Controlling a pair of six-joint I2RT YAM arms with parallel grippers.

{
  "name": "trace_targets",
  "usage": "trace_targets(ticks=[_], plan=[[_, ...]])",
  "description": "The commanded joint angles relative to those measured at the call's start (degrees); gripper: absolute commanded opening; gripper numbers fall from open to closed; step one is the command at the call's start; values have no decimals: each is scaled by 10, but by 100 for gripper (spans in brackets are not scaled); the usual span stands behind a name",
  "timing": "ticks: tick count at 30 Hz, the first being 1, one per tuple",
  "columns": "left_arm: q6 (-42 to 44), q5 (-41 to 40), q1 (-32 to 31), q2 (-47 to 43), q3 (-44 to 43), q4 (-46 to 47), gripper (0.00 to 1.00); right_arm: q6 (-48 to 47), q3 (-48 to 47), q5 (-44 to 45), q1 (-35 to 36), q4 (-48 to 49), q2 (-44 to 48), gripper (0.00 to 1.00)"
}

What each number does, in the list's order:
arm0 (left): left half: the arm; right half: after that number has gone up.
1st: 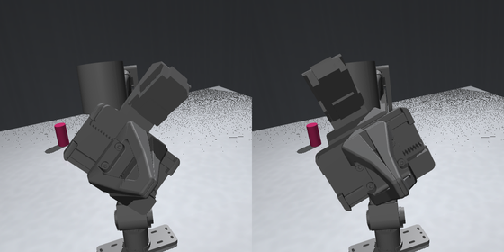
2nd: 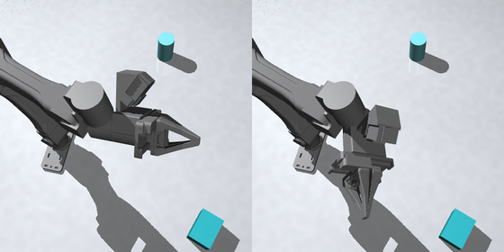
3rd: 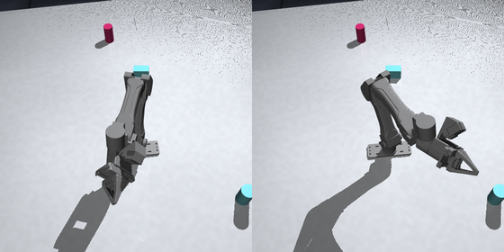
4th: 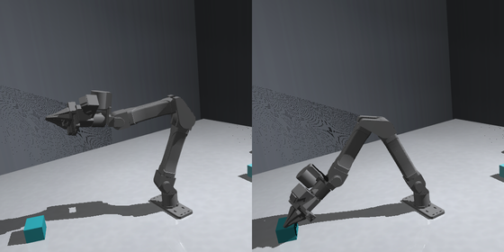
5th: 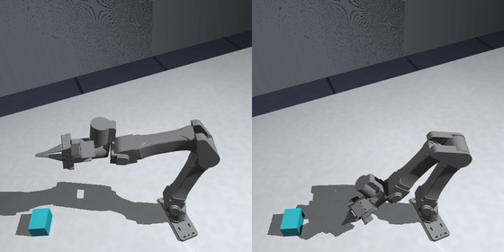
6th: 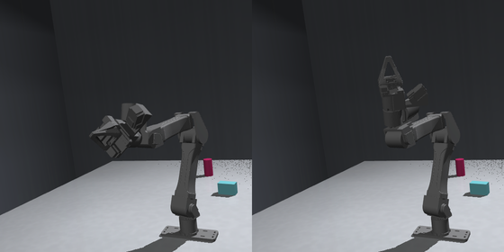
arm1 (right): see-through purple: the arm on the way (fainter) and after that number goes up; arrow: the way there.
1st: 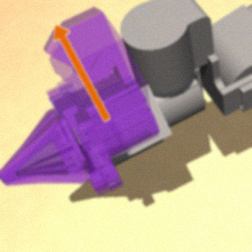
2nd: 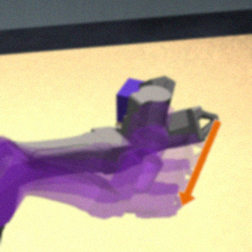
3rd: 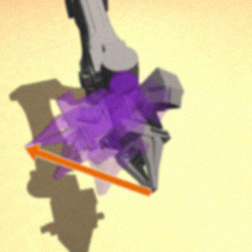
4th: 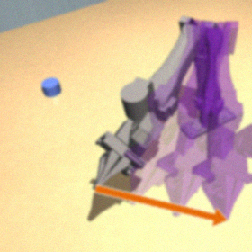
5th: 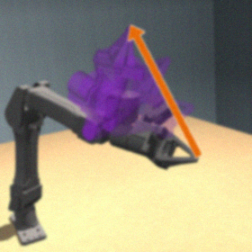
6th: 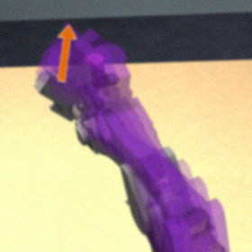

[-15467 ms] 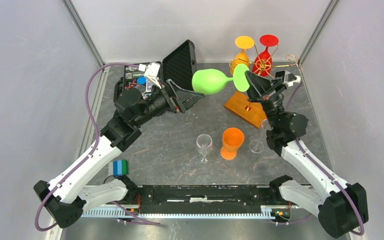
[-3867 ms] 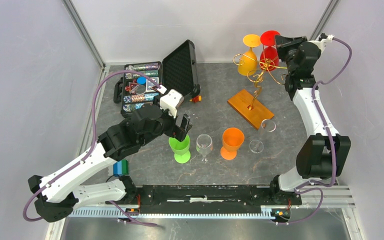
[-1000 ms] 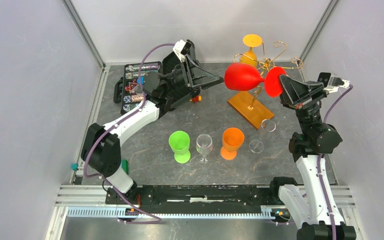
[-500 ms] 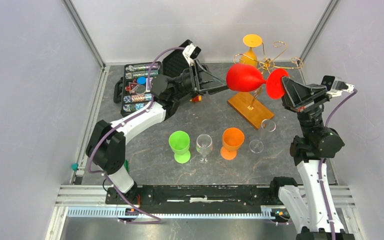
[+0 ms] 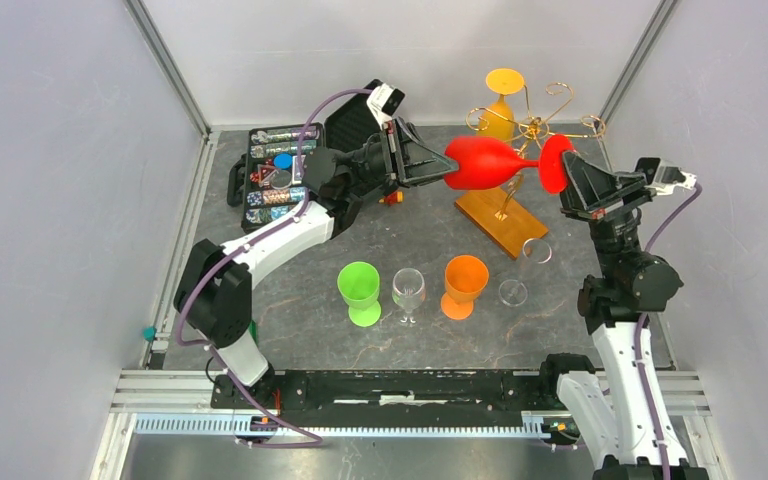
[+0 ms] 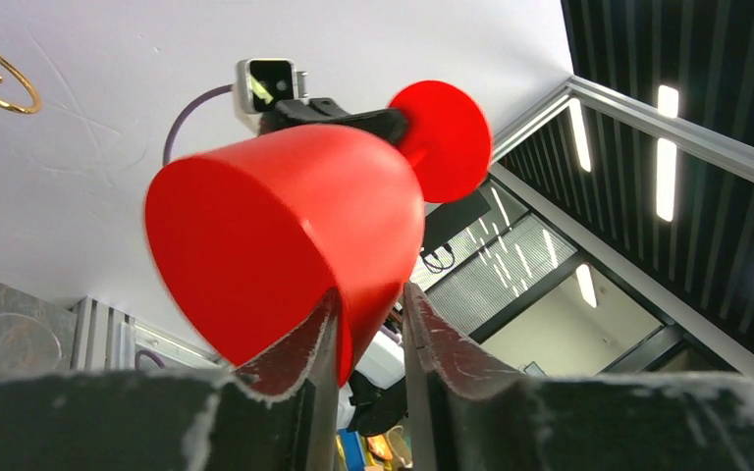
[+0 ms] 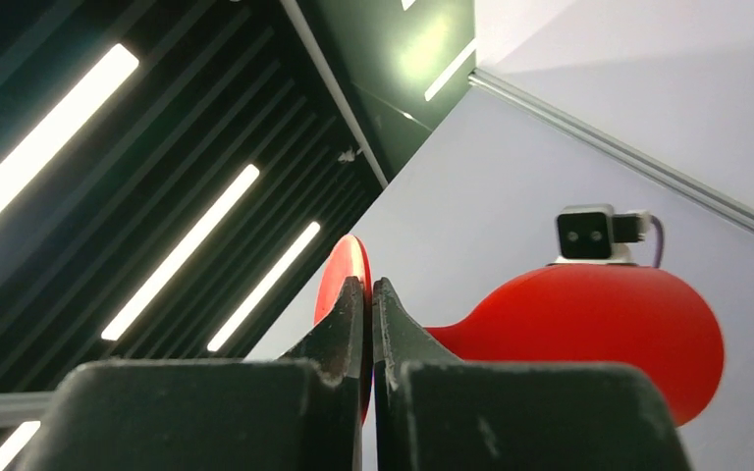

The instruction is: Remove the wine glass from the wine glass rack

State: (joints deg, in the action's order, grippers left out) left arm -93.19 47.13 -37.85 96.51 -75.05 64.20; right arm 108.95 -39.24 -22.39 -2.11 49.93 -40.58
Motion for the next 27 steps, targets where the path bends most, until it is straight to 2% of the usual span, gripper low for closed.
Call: trace_targets(ticks=[1,4,7,15,21,22,25,26,27], plan=[[-20,12,-15,-14,-24,69,25,-10,45,3,2,-41,-27,0],[-18,15,-15,-20,-21,69,17,2,70,19,2,-26,-36,0],[-15,17,-15,-22,-19,68,3,7,84,29,2,-20,-42,0],[-3,16,-15,-26,-9,63,2,8,104,48,2,-18,-44,0],[42,18,-15,-44,-2,11,2,5,99,51,2,-13,-47,0],[51,18,-15,-49,-1,1,2,5,99,51,2,-15,-49,4],[89,13,-14,-64,4,-44,2,-11,97,50,2,-15,-50,37],[108,10,-14,-73,4,-64,2,-22,96,54,1,-16,-48,51],[125,7,-12,-81,4,-86,2,-35,93,56,2,-28,-46,59]])
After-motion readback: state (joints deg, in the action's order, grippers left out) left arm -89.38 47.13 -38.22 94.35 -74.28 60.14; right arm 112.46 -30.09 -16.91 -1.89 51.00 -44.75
